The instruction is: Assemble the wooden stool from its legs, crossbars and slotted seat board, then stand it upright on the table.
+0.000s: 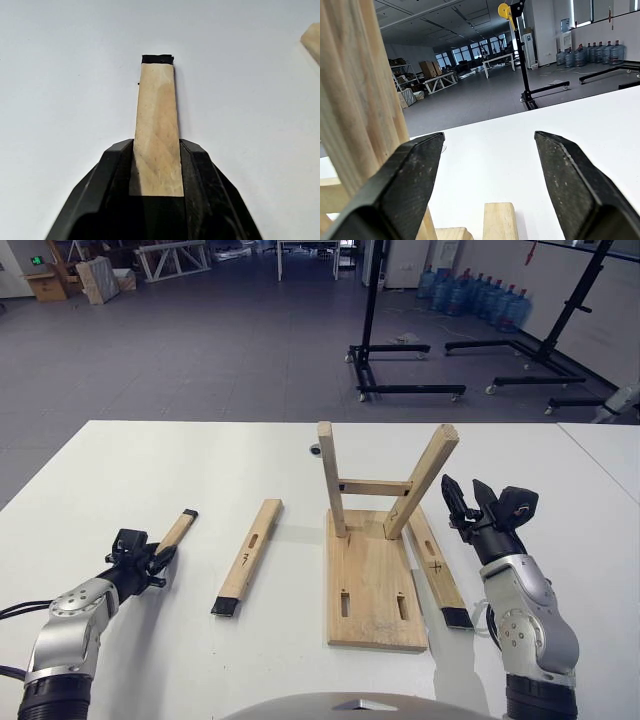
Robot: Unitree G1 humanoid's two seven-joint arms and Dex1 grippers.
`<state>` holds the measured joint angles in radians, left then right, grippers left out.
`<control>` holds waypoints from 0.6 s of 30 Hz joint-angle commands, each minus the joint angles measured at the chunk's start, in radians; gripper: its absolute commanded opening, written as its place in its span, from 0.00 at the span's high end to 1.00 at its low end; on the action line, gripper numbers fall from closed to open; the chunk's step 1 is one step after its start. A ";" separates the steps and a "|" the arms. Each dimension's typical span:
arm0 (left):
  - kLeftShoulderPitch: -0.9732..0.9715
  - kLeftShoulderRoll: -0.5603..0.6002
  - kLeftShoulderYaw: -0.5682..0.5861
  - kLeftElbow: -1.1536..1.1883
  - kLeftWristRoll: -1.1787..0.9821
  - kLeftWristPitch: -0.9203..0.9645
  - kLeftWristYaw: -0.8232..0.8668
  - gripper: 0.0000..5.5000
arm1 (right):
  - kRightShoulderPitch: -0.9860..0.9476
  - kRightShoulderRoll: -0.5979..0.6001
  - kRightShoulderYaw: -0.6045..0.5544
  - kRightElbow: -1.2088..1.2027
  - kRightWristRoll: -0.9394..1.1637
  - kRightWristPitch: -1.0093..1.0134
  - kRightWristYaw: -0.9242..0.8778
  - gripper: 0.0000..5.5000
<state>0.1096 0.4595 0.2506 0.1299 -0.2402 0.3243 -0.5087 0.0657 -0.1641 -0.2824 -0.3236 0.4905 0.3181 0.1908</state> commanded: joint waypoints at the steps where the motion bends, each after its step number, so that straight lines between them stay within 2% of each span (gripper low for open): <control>1: 0.020 -0.128 0.014 -0.049 -0.072 -0.120 0.017 0.77 | -0.002 -0.013 -0.015 0.009 0.045 0.011 0.038 0.39; 6: -0.067 -0.171 -0.028 -0.186 -0.065 -0.210 0.041 0.77 | 0.103 -0.072 -0.079 -0.050 0.290 0.150 0.178 0.39; 10: -0.071 -0.215 -0.097 -0.463 -0.156 -0.215 0.021 0.77 | 0.200 -0.166 -0.090 -0.159 0.612 0.367 0.281 0.39; 14: -0.027 -0.198 -0.232 -0.633 -0.200 -0.201 -0.060 0.77 | 0.170 -0.170 -0.050 -0.195 0.745 0.434 0.233 0.39; 18: -0.059 -0.149 -0.318 -0.628 -0.168 -0.215 -0.142 0.77 | 0.055 -0.117 0.031 -0.218 0.850 0.431 0.148 0.39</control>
<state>0.0765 0.2721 -0.0270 -0.5063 -0.4332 0.1103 -0.6037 0.1862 -0.3085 -0.2809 -0.5244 1.2806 0.7505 0.3910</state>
